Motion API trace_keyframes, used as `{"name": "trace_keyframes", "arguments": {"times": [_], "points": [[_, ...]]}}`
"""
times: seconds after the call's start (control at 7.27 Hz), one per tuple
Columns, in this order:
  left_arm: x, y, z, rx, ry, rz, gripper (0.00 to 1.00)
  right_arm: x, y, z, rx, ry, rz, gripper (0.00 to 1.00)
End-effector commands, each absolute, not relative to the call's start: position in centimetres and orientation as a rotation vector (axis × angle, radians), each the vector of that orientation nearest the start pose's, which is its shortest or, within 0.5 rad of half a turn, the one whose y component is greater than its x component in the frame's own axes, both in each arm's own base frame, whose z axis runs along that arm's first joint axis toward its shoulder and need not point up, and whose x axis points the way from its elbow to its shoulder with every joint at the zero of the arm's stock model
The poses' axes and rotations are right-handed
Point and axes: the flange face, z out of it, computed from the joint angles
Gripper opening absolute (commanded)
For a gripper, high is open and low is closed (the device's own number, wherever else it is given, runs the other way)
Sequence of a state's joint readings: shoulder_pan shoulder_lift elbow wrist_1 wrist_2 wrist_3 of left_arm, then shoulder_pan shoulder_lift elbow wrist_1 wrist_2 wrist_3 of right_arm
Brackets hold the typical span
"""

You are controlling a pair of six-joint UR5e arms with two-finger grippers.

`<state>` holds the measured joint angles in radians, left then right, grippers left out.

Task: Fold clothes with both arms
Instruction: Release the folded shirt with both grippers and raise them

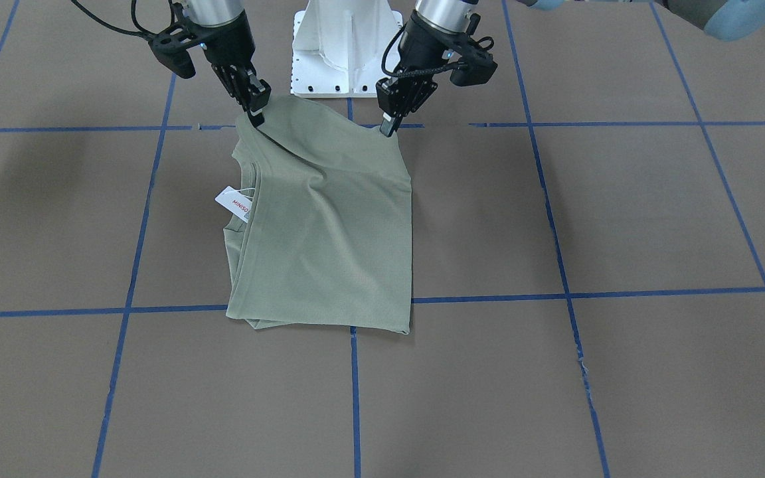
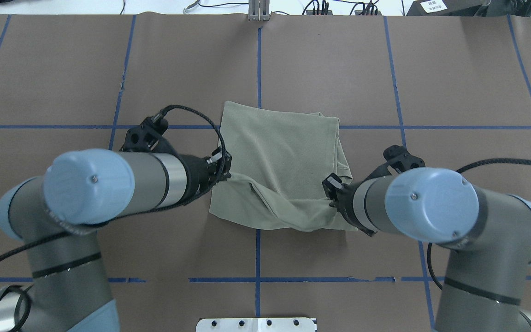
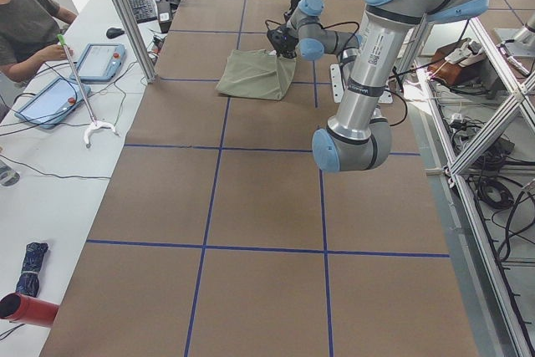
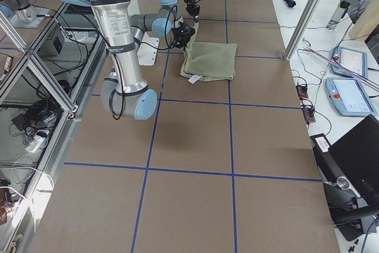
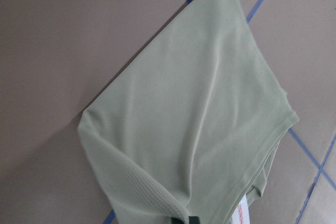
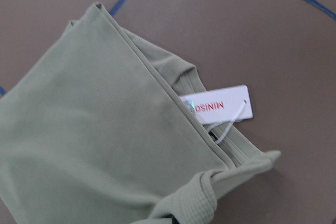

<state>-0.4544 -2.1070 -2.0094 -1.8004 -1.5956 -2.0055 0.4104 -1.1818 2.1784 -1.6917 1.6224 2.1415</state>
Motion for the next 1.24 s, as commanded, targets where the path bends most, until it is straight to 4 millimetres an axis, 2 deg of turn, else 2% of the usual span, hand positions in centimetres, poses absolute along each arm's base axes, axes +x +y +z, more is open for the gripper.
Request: {"name": "trace_keyframes", "arguments": {"times": [0.0, 0.14, 0.28, 0.41, 0.55, 0.69, 0.83, 0.96, 1.1], "points": [[46.8, -44.2, 16.6, 0.073, 1.223, -0.799, 0.00, -43.2, -39.9, 23.2, -0.030, -0.821, 0.902, 0.00], [48.4, -46.7, 18.6, 0.098, 1.222, -0.802, 0.00, -44.9, -42.2, 24.7, -0.020, -0.796, 0.901, 0.00], [49.1, -48.6, 19.7, 0.135, 1.205, -0.781, 0.00, -46.8, -45.5, 26.7, -0.008, -0.848, 0.922, 0.00], [50.0, -49.9, 20.7, 0.145, 1.194, -0.783, 0.00, -47.5, -48.2, 28.9, 0.006, -0.875, 0.934, 0.00], [52.2, -51.5, 22.5, 0.173, 1.175, -0.757, 0.00, -47.6, -50.0, 31.0, 0.016, -0.837, 0.850, 0.34], [53.9, -55.7, 24.6, 0.255, 1.149, -0.709, 0.16, -49.2, -54.1, 31.4, 0.048, -0.789, 0.763, 0.49], [51.7, -59.3, 26.4, 0.346, 1.105, -0.655, 0.57, -48.0, -58.9, 32.2, 0.079, -0.769, 0.639, 0.99], [50.1, -60.7, 26.7, 0.391, 1.084, -0.626, 0.61, -44.8, -61.9, 34.4, 0.070, -0.777, 0.514, 1.00], [49.9, -60.8, 26.6, 0.386, 1.089, -0.620, 0.61, -40.5, -64.3, 34.6, 0.040, -0.804, 0.499, 1.00]]}}
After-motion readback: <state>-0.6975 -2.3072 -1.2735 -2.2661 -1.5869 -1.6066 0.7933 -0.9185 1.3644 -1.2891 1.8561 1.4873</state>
